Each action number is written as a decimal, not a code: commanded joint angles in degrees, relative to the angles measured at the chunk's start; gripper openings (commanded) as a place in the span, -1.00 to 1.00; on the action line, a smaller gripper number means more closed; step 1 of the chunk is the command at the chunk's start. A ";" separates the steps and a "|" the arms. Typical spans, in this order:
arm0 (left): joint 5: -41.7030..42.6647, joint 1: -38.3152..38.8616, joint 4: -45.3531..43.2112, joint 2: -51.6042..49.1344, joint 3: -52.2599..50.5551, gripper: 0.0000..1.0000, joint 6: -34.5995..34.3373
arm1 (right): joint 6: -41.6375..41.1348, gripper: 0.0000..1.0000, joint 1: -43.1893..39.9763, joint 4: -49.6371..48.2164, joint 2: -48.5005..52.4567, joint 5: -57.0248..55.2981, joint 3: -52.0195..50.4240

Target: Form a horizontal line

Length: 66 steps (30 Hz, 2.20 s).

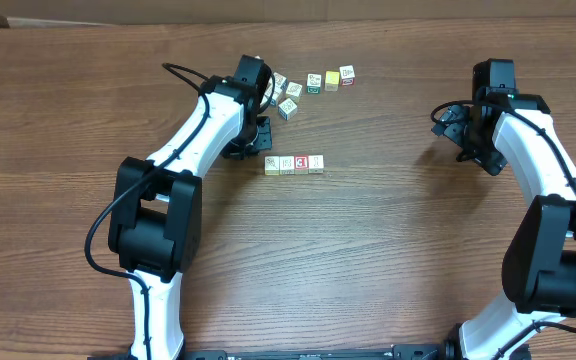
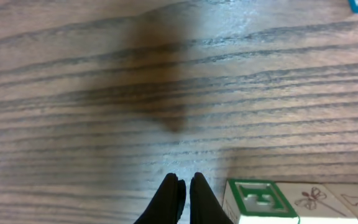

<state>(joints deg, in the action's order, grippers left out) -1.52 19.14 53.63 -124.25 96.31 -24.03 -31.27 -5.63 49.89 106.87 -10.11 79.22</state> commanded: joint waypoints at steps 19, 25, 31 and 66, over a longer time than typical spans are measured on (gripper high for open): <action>4.57 1.53 -2.73 -0.15 -3.32 -0.92 1.75 | 0.22 1.00 -0.13 -0.28 -1.22 -0.81 0.66; 4.59 1.53 -2.71 -0.15 -3.32 -0.91 1.73 | 0.22 1.00 -0.13 -0.28 -1.22 -0.79 0.66; 4.59 1.53 -2.71 -0.15 -3.32 -0.92 1.73 | 0.22 1.00 -0.13 -0.26 -1.22 -0.79 0.66; 5.55 1.53 -3.32 -0.15 -3.32 -0.92 1.77 | 0.22 1.00 -0.13 -0.28 -1.22 -0.81 0.66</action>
<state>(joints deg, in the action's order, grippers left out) 3.05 20.53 50.48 -124.25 93.25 -23.53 -31.27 -5.63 49.89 106.87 -10.11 79.22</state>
